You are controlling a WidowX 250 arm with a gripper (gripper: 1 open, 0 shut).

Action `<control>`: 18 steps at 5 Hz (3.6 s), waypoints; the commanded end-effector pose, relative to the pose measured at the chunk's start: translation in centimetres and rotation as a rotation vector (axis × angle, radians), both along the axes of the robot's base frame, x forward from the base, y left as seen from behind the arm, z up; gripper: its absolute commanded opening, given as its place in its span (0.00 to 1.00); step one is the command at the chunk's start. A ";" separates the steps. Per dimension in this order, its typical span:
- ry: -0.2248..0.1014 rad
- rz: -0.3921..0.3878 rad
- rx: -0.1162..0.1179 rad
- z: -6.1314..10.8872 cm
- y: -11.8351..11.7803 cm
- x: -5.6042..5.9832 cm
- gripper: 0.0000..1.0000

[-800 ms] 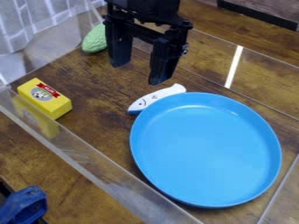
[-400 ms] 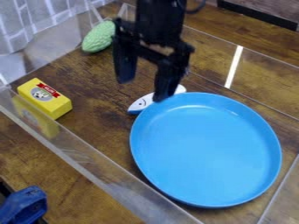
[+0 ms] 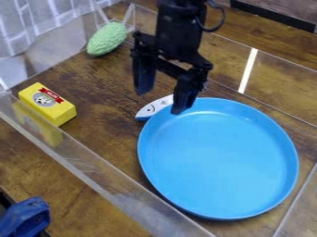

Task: Remove the white object from inside the blue tray and put it on the table

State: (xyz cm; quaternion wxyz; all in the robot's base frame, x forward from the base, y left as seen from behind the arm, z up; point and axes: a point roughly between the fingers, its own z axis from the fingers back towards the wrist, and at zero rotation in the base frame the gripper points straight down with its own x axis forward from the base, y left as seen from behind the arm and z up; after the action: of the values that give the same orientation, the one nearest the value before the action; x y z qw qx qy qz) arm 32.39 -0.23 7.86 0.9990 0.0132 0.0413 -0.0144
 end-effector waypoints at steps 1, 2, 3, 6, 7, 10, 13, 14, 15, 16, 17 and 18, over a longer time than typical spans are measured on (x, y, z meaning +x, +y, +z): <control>-0.076 -0.030 0.006 1.2 -0.7 1.8 1.00; -0.086 -0.044 0.007 0.8 -0.7 2.7 1.00; -0.092 -0.057 0.005 0.5 -0.7 3.5 1.00; -0.102 -0.088 0.003 -0.6 -0.6 5.1 1.00; -0.104 -0.095 0.004 -1.0 -0.4 5.4 1.00; -0.117 -0.117 0.009 -1.8 0.1 6.6 1.00; -0.132 -0.136 0.011 -2.7 0.4 7.6 1.00; -0.135 -0.143 0.011 -3.0 0.5 7.8 1.00; -0.139 -0.150 0.011 -3.3 0.7 7.9 0.00; -0.137 -0.159 0.015 -3.3 0.8 7.9 0.00; -0.126 -0.155 0.024 -3.3 1.4 7.6 1.00; -0.113 -0.152 0.031 -3.2 1.9 7.3 1.00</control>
State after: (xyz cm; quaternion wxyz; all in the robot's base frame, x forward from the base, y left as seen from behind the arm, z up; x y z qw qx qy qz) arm 39.28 0.91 2.69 0.9949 0.0282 0.0077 -0.0964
